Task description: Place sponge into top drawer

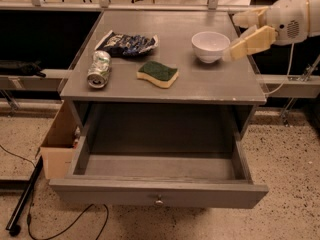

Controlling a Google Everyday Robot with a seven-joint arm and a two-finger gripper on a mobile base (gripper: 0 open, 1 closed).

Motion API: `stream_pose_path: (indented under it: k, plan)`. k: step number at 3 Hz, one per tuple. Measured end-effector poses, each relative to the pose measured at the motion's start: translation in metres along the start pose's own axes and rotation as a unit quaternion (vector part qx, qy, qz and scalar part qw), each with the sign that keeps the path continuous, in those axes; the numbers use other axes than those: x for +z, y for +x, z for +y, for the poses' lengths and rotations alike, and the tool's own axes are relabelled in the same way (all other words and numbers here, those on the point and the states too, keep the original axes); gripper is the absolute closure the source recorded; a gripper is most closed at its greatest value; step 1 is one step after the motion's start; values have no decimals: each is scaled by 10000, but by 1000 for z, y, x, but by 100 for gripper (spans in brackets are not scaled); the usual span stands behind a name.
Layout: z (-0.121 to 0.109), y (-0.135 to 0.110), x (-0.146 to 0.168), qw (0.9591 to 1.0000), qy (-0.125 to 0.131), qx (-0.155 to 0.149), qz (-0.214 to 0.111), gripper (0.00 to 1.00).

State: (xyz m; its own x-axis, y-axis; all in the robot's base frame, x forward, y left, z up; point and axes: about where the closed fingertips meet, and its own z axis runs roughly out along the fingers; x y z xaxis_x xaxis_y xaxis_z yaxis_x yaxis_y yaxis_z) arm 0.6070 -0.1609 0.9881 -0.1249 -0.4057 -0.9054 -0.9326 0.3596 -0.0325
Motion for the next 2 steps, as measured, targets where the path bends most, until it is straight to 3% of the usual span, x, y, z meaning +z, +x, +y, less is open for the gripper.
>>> stream_pose_path:
  k: [2]
  plan:
    - [3,10,15,9999,-104,111,53,0]
